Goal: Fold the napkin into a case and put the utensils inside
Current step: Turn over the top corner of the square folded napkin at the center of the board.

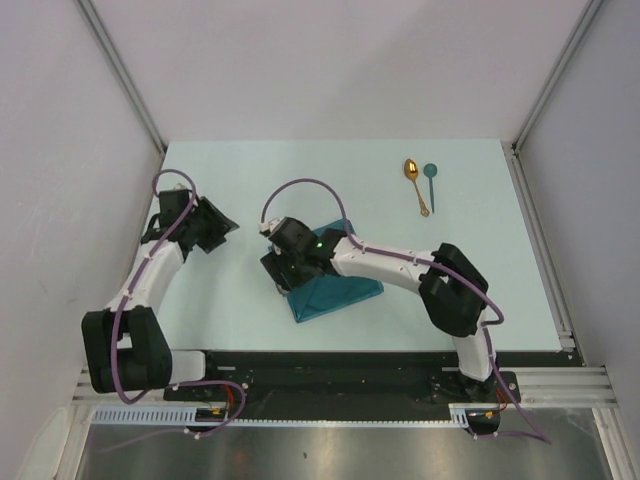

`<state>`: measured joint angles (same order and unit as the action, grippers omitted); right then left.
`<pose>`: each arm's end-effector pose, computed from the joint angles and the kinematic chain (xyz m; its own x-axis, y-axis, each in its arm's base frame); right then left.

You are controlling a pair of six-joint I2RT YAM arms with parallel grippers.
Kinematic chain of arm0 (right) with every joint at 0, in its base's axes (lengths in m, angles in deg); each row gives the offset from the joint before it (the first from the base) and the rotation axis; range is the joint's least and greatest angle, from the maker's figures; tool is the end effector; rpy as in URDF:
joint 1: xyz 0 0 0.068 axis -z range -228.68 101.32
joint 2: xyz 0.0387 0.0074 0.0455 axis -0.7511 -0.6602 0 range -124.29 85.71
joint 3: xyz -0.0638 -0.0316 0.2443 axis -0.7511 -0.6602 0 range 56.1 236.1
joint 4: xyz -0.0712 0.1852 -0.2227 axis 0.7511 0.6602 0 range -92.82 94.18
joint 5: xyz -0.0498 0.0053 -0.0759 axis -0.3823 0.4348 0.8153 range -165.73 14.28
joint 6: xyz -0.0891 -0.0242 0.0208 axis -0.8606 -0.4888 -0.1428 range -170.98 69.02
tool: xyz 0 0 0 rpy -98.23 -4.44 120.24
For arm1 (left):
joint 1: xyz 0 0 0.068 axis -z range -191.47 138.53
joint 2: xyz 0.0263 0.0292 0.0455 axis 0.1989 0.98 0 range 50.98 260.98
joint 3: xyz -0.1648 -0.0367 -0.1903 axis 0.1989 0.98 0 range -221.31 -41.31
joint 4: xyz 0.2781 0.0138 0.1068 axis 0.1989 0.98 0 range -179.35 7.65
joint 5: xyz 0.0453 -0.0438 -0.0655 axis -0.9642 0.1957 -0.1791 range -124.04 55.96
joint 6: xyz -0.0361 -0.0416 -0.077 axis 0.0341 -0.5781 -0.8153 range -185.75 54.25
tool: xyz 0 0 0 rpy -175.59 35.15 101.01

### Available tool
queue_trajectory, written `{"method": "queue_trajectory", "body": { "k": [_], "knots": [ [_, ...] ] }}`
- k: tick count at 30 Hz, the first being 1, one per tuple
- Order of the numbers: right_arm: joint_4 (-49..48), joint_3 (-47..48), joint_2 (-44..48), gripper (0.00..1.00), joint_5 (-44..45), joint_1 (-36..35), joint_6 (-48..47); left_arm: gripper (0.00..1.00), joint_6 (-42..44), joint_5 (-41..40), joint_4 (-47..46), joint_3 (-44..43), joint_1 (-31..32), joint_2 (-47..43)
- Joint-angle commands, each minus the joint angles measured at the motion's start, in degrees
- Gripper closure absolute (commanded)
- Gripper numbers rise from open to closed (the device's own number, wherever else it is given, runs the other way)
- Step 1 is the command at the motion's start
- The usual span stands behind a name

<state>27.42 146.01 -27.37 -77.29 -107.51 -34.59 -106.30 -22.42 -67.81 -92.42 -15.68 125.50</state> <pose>0.2546 0.4254 0.1543 -0.6423 -0.5170 -0.5658 -0.7114 0.6769 0.1891 0.3510 0.0085 0.1803 -0.5810 -0.6813 -0.4453 -0.4047 0.7165 -0.5682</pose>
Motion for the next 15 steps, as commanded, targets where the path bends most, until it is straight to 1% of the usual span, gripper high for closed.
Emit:
{"method": "queue_trajectory", "body": {
  "k": [1,3,9,15],
  "knots": [
    [7.6,5.3,-4.9,0.32,10.3,-3.0,-1.9,0.44,-3.3,4.2,1.6,-0.3,-0.6,2.9],
    [8.7,6.0,-5.7,0.33,11.3,-4.7,-1.7,0.44,-3.5,5.8,1.1,0.2,-0.8,3.4],
    [9.2,6.0,-6.9,0.41,11.7,-6.9,-0.4,0.44,-2.7,6.6,-0.3,1.5,-0.9,4.2],
    [9.7,6.2,-7.9,0.44,12.5,-8.8,-0.2,0.44,-2.1,7.8,-1.1,2.3,-1.1,5.3]
  ]
}}
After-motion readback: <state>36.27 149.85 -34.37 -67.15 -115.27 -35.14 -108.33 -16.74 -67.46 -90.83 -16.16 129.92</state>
